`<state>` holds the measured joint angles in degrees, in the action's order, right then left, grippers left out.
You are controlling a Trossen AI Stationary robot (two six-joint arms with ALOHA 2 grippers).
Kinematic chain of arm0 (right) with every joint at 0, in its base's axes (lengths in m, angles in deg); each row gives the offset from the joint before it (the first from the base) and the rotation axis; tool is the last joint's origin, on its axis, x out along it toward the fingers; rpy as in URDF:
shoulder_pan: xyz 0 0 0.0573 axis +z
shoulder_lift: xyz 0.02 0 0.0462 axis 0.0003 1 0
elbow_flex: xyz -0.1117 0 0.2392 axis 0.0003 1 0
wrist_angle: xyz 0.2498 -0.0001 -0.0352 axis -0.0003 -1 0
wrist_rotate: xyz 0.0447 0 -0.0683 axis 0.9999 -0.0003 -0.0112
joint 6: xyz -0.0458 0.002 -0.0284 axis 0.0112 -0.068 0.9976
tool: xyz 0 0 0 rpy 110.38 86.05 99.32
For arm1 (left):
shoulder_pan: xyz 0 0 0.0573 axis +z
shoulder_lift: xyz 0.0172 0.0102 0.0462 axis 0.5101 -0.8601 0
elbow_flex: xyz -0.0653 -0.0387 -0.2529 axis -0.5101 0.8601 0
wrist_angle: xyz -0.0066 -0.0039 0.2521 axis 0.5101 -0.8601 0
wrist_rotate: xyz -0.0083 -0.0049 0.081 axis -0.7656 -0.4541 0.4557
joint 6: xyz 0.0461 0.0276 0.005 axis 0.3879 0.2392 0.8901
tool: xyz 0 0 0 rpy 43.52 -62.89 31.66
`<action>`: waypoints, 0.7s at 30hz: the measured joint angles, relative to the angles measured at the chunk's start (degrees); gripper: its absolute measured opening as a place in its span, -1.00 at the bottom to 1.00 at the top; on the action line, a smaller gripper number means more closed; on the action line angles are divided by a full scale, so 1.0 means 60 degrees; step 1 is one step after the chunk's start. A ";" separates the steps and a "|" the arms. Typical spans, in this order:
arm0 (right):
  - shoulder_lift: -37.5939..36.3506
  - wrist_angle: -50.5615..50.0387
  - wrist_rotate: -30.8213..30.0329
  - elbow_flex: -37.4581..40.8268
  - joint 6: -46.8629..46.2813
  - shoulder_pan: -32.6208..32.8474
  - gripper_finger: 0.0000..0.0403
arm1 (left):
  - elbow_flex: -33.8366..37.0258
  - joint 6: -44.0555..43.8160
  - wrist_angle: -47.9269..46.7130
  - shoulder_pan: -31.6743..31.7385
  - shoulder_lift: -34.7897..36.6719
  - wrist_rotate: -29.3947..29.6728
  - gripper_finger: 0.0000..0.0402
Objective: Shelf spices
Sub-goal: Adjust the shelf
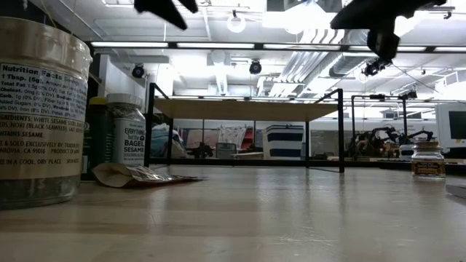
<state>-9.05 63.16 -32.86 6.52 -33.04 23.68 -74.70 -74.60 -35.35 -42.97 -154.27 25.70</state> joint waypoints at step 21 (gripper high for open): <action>0.0132 0.0482 0.1668 -0.0296 -0.0524 -0.7312 -1.00 | -0.0454 0.2711 0.2087 0.8310 -0.0349 -0.0530 -0.99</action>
<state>-8.26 66.05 -22.85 4.75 -36.18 -20.19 -77.42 -58.34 -22.83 6.89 -156.37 22.53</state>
